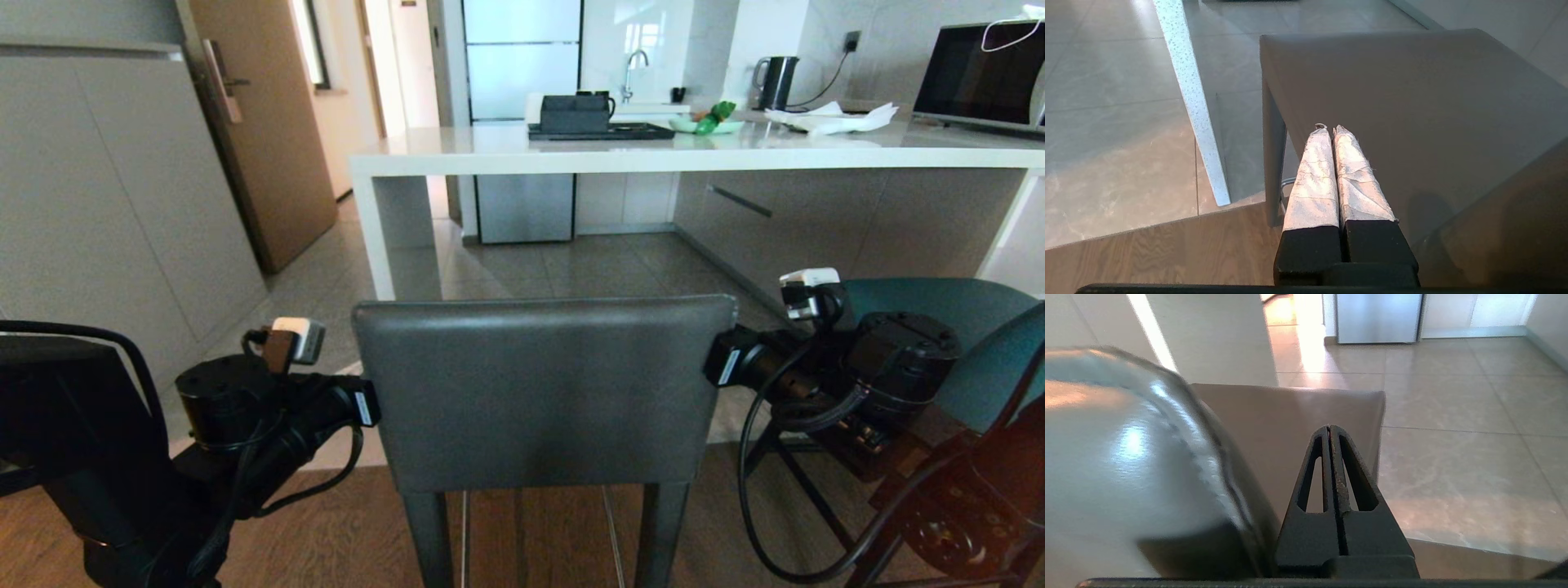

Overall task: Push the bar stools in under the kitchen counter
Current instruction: Push the gray chair back under the dining table

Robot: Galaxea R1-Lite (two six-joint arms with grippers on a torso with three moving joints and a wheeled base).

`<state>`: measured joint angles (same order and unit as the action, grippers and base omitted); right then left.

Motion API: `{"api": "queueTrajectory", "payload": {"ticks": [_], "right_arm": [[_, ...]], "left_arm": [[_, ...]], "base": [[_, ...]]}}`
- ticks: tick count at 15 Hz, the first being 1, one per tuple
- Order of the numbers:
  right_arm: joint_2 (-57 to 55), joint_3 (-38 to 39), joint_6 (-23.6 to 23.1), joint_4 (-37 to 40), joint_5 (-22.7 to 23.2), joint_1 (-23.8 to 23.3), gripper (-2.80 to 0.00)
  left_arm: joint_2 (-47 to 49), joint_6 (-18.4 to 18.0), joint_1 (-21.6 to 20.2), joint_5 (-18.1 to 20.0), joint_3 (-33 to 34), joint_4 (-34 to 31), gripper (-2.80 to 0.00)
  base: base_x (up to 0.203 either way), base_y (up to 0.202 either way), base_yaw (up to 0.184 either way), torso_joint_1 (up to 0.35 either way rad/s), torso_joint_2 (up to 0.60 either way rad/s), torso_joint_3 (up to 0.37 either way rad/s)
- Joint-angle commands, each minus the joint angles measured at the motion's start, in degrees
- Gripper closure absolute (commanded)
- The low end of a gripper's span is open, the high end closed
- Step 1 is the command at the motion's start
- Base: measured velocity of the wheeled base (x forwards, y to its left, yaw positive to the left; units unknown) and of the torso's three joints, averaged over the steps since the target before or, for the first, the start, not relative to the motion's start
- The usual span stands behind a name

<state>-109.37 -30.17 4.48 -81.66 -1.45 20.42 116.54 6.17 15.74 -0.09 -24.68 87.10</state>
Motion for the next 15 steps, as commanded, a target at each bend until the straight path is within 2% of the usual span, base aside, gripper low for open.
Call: {"api": "queueTrajectory", "payload": {"ticks": [1, 15], "right_arm": [[0.0, 0.1, -0.1, -1.0, 0.0, 0.2, 0.0], [-0.7, 0.6, -0.1, -2.4, -0.1, 0.2, 0.0]], "left_arm": [[-0.5, 0.1, 0.8, -2.5, -1.5, 0.6, 0.0], [-1.2, -0.3, 1.4, -2.2, -0.6, 0.6, 0.0]], "base": [[0.0, 0.0, 0.0, 0.0, 0.0, 0.0], [0.0, 0.0, 0.0, 0.0, 0.0, 0.0]]}}
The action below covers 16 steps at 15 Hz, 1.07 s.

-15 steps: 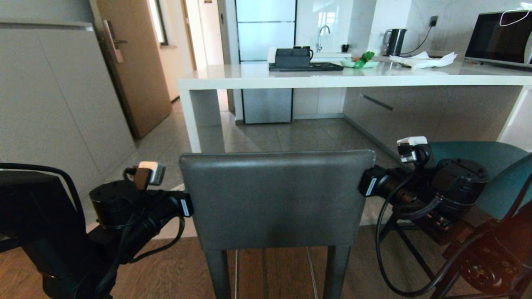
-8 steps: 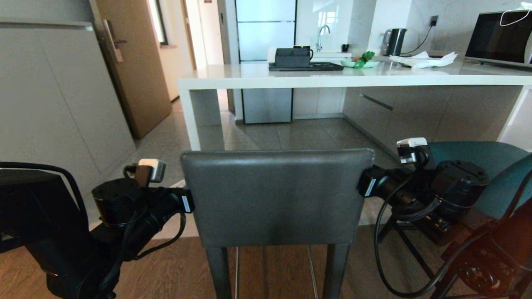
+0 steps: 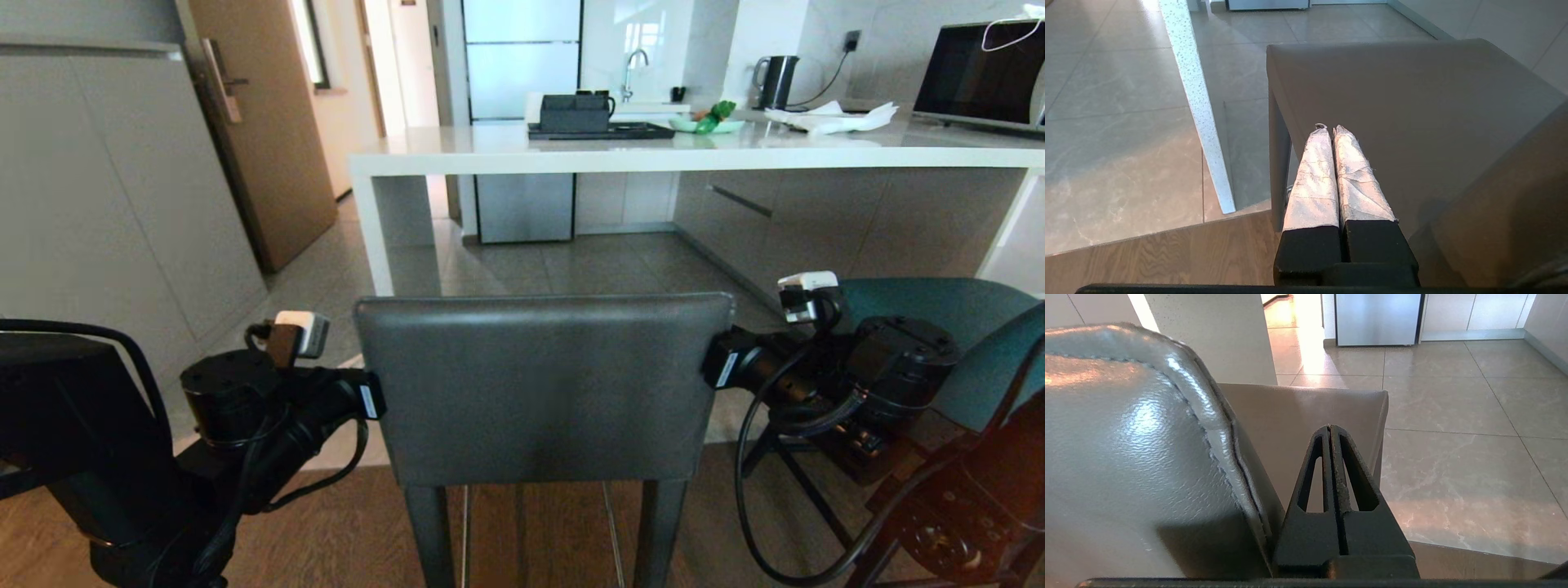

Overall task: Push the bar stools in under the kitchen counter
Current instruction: Push the gray chair back under the dining table

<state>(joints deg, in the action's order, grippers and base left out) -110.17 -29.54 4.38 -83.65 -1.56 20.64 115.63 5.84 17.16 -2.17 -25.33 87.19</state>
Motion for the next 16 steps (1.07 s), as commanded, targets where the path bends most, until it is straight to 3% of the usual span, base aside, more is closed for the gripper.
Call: {"api": "queueTrajectory", "payload": {"ticks": [1, 7, 16], "right_arm": [[0.1, 0.1, 0.0, -0.5, -0.1, 0.0, 0.0], [0.1, 0.4, 0.0, -0.5, -0.1, 0.0, 0.0], [0.2, 0.3, 0.0, -0.5, -0.1, 0.0, 0.0]], "left_arm": [[-0.3, 0.1, 0.0, -0.1, 0.0, 0.5, 0.0], [-0.3, 0.1, 0.0, -0.1, 0.1, 0.5, 0.0], [-0.2, 0.1, 0.0, -0.2, 0.0, 0.5, 0.0]], "base": [[0.0, 0.0, 0.0, 0.0, 0.0, 0.0], [0.014, 0.0, 0.001, -0.001, 0.0, 0.0], [0.186, 0.0, 0.001, -0.001, 0.0, 0.005]]}}
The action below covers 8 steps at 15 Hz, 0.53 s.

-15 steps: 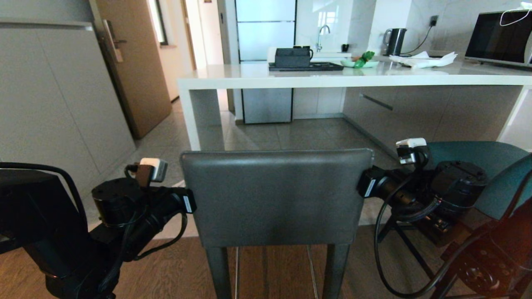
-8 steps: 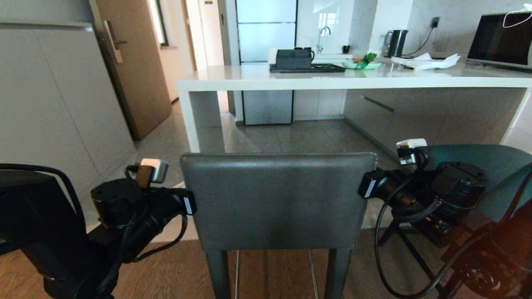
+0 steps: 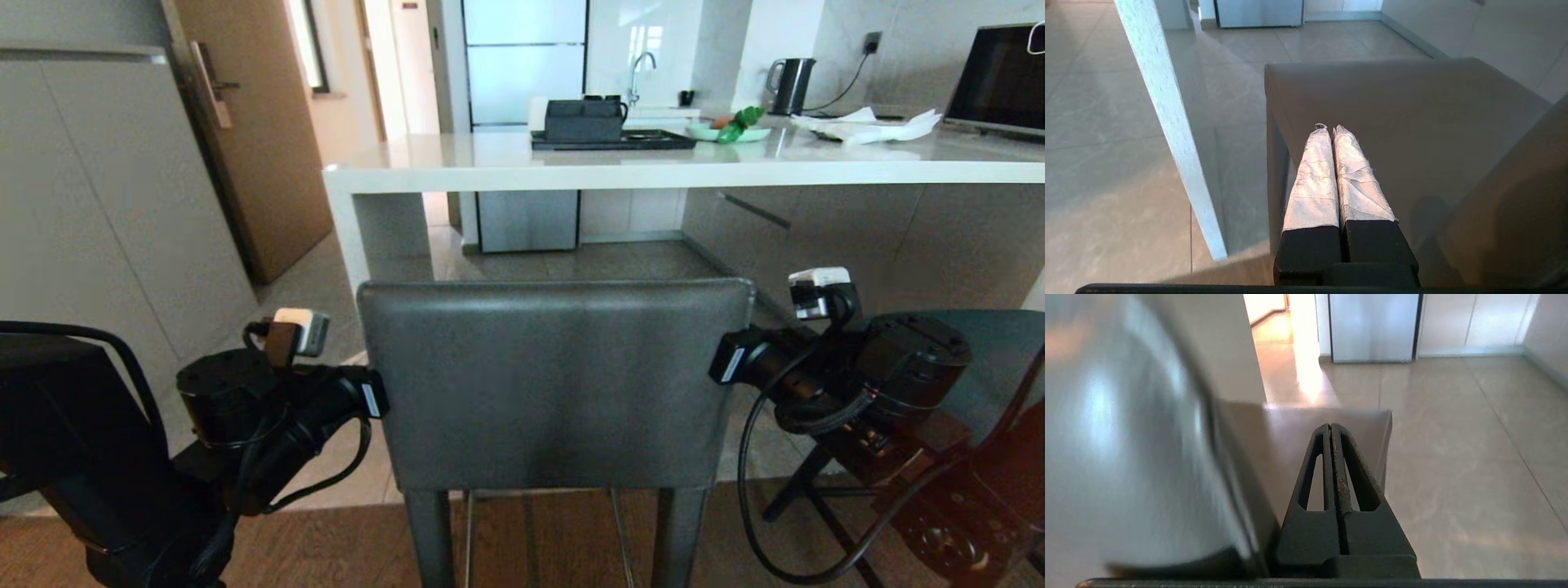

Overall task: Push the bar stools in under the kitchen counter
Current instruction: Push the gray chair back under the dining table

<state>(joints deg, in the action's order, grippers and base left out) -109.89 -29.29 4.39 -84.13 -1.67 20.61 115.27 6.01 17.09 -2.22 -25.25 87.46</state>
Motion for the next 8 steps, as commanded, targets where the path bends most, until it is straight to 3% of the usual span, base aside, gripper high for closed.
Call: {"api": "queueTrajectory", "payload": {"ticks": [1, 5, 8], "right_arm": [[-0.1, 0.1, -0.1, -0.1, 0.1, 0.0, 0.0], [0.0, 0.4, -0.1, -0.1, 0.1, 0.0, 0.0], [-0.1, 2.5, -0.1, -2.5, 0.1, 0.6, 0.0]], "left_arm": [[0.1, 0.0, 0.0, -0.2, -0.1, 0.2, 0.0], [-0.2, 0.0, 0.0, -0.2, 0.3, 0.2, 0.0], [-1.0, 0.0, 0.1, -0.2, 2.2, 0.2, 0.0]], "base": [[0.187, 0.0, 0.004, 0.004, 0.0, 0.006], [0.176, 0.0, 0.002, -0.001, 0.0, 0.004], [0.028, 0.0, 0.001, 0.001, 0.0, 0.001]]}}
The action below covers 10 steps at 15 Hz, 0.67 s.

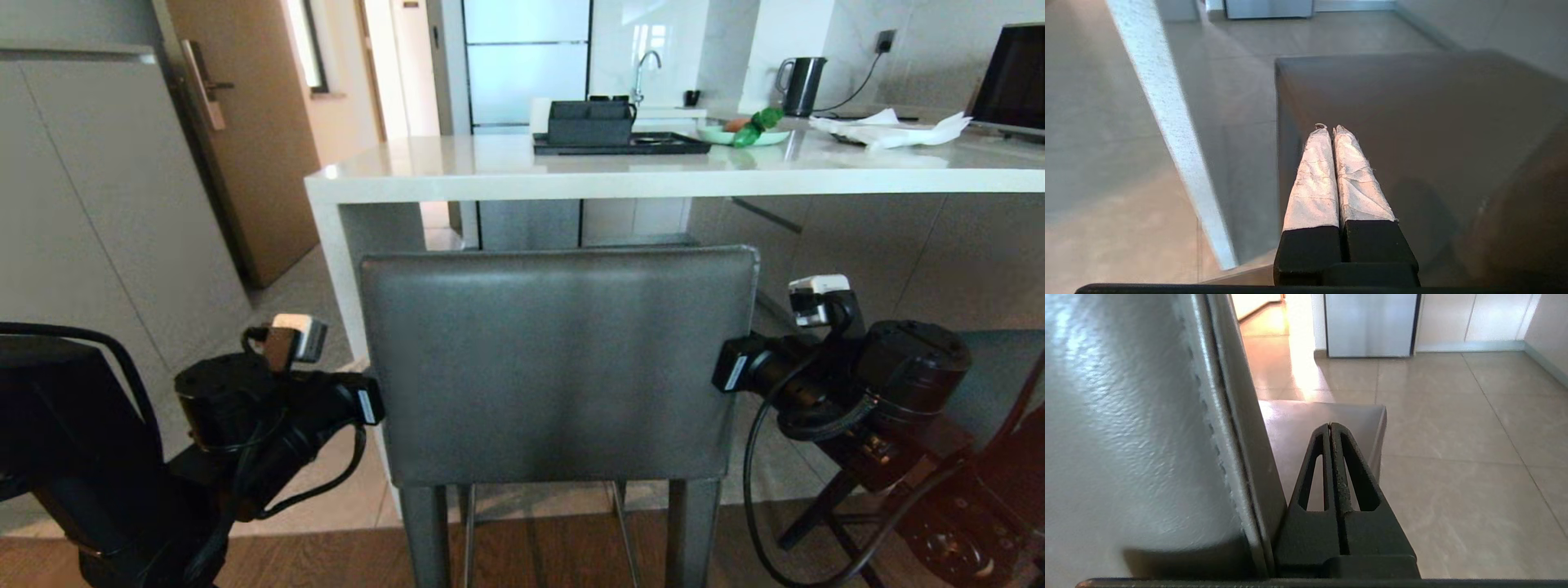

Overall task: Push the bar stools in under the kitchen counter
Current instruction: Push the gray chair back under the dining table

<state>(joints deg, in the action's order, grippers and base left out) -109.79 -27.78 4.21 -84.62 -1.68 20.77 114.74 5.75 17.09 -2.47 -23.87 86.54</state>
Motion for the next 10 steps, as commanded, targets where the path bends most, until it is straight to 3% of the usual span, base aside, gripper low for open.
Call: {"api": "queueTrajectory", "payload": {"ticks": [1, 5, 10], "right_arm": [[-0.2, 2.0, 0.1, -2.7, 0.2, 1.2, 0.0], [1.8, 4.1, 0.0, -3.0, 0.2, 4.4, 0.0], [4.1, 6.0, -1.7, -3.0, 1.2, 10.4, 0.0]], "left_arm": [[-1.2, 0.2, 0.3, 0.1, 1.5, 1.1, 0.0], [-5.2, 0.2, 1.1, 0.3, 4.6, 1.1, 0.0], [-10.0, 0.5, 3.1, 1.9, 14.3, 1.1, 0.0]], "base": [[0.0, 0.0, 0.0, 0.0, 0.0, 0.0], [0.0, 0.0, 0.0, 0.0, 0.0, 0.0], [0.0, 0.0, 0.0, 0.0, 0.0, 0.0]]}}
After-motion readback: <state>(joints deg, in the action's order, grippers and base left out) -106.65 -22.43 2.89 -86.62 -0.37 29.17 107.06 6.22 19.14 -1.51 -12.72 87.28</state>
